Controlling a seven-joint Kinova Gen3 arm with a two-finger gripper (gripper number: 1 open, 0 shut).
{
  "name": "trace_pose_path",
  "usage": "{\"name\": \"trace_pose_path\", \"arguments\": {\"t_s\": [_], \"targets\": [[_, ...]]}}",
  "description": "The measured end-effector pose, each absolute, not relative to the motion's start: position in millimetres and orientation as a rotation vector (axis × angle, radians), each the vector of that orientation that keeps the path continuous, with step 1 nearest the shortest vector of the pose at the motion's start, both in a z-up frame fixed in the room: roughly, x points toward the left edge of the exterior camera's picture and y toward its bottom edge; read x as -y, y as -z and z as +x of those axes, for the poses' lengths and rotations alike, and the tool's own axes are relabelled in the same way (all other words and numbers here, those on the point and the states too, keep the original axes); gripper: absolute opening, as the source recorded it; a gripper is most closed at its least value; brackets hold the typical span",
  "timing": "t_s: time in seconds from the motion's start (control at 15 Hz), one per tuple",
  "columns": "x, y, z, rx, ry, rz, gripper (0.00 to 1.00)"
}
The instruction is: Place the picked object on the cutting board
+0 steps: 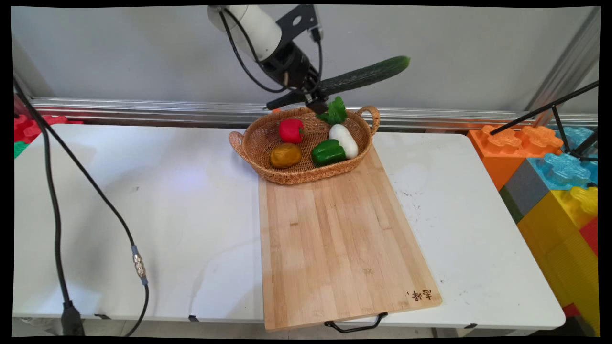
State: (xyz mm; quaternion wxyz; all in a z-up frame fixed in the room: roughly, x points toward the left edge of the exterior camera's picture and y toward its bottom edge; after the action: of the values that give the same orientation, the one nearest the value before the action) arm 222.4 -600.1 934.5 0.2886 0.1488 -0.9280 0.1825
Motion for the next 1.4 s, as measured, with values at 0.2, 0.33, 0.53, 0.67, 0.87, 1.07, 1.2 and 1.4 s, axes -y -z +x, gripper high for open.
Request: {"name": "trace_pose_path", "arguments": {"t_s": [0.2,0.33,0.53,0.67,0.87,1.07,1.2,1.4], "targets": [[570.4,-952.8,203.6,2.456,-0.409,0.432,0.00],[547.3,-958.5,190.6,2.452,-0.345,0.449,0.00],[509.5,-958.2,170.7,2.450,-0.248,0.467,0.00],[485.7,-951.2,159.2,2.454,-0.196,0.478,0.00],[455.6,-930.0,146.4,2.469,-0.149,0.468,0.00],[434.1,-897.0,139.1,2.486,-0.120,0.472,0.00],[423.6,-871.4,135.2,2.493,-0.107,0.480,0.00],[413.1,-836.2,131.1,2.501,-0.092,0.494,0.00]]}}
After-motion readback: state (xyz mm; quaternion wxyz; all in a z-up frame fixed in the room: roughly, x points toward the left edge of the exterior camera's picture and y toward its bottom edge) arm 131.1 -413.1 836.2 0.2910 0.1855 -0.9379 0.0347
